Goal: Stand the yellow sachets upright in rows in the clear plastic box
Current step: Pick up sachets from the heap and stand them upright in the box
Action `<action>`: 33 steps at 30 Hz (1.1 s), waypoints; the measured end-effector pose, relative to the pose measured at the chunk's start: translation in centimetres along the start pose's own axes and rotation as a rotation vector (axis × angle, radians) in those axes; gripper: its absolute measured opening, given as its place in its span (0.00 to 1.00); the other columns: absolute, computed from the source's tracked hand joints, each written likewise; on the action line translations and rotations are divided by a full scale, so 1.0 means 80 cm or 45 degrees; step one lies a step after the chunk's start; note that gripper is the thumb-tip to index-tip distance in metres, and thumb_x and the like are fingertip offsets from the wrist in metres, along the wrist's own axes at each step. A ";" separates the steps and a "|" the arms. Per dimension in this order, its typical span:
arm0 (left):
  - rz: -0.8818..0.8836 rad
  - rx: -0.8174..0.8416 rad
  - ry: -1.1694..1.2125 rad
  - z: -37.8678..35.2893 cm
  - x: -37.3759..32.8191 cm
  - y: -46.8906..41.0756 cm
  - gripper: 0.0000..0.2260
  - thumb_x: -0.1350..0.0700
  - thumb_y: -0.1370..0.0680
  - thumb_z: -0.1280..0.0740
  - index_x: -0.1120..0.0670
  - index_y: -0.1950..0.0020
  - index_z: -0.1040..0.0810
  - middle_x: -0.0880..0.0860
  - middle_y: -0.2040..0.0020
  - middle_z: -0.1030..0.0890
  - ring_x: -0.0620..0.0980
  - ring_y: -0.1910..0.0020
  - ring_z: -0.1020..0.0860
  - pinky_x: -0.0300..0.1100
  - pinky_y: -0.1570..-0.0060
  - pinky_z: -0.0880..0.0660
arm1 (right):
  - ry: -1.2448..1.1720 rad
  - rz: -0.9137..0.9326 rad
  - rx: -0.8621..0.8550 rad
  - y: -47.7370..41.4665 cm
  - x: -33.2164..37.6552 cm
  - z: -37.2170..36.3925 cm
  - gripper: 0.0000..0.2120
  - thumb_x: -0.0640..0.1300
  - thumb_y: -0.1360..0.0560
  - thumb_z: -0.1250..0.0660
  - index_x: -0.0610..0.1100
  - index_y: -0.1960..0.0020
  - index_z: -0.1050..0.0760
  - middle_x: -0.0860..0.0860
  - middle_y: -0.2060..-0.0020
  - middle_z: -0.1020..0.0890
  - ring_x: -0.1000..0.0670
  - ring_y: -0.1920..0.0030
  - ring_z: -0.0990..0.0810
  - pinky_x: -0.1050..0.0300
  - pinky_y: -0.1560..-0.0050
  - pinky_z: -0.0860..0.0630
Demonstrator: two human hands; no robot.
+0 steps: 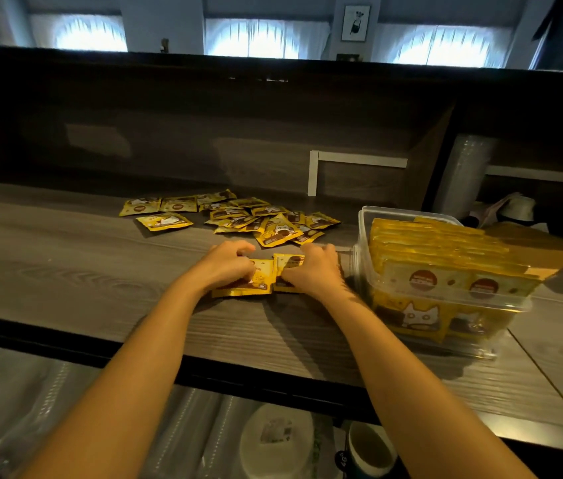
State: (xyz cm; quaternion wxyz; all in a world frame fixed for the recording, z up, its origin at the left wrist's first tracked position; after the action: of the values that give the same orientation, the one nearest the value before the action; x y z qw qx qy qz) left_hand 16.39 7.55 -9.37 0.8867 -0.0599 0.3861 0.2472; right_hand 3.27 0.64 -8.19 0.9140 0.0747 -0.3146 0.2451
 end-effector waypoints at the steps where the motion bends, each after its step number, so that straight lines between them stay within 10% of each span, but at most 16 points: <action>1: -0.006 0.013 0.026 0.000 0.000 0.001 0.28 0.65 0.28 0.34 0.52 0.29 0.33 0.54 0.31 0.31 0.52 0.35 0.31 0.41 0.46 0.29 | -0.030 -0.015 0.039 0.000 -0.002 -0.002 0.33 0.47 0.27 0.31 0.42 0.27 0.41 0.42 0.28 0.43 0.41 0.28 0.42 0.49 0.31 0.36; 10: 0.036 -0.100 0.100 0.013 0.004 0.005 0.26 0.65 0.29 0.29 0.57 0.32 0.30 0.57 0.36 0.26 0.51 0.42 0.27 0.41 0.49 0.30 | 0.159 -0.070 0.087 0.002 -0.006 0.004 0.36 0.50 0.32 0.27 0.40 0.29 0.38 0.41 0.32 0.34 0.41 0.31 0.36 0.48 0.32 0.33; 19: -0.065 -1.042 0.154 0.095 -0.009 0.052 0.10 0.61 0.25 0.36 0.59 0.44 0.25 0.58 0.49 0.20 0.55 0.50 0.24 0.45 0.58 0.30 | 0.207 0.216 -0.484 0.047 0.047 0.057 0.15 0.43 0.25 0.35 0.41 0.40 0.31 0.44 0.45 0.22 0.44 0.37 0.32 0.51 0.44 0.31; 33: -0.608 -1.187 0.481 0.120 -0.124 0.109 0.06 0.64 0.26 0.33 0.59 0.49 0.23 0.53 0.55 0.20 0.46 0.55 0.22 0.30 0.61 0.28 | -0.055 0.504 -0.999 0.093 0.088 0.206 0.09 0.36 0.24 0.39 0.41 0.47 0.23 0.44 0.54 0.17 0.43 0.52 0.21 0.47 0.53 0.23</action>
State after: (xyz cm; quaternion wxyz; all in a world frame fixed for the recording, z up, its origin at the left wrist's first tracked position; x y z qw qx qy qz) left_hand 12.71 14.12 5.16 0.7132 -0.5749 0.3639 0.1689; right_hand -4.46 5.13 9.04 0.8019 -0.3346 -0.4110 0.2758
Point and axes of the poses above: each hand's wrist, its own y-axis away from the middle knuckle, its own z-axis out of the back of the hand, x = y × z, the point moved 10 cm from there along -y, towards the middle knuckle
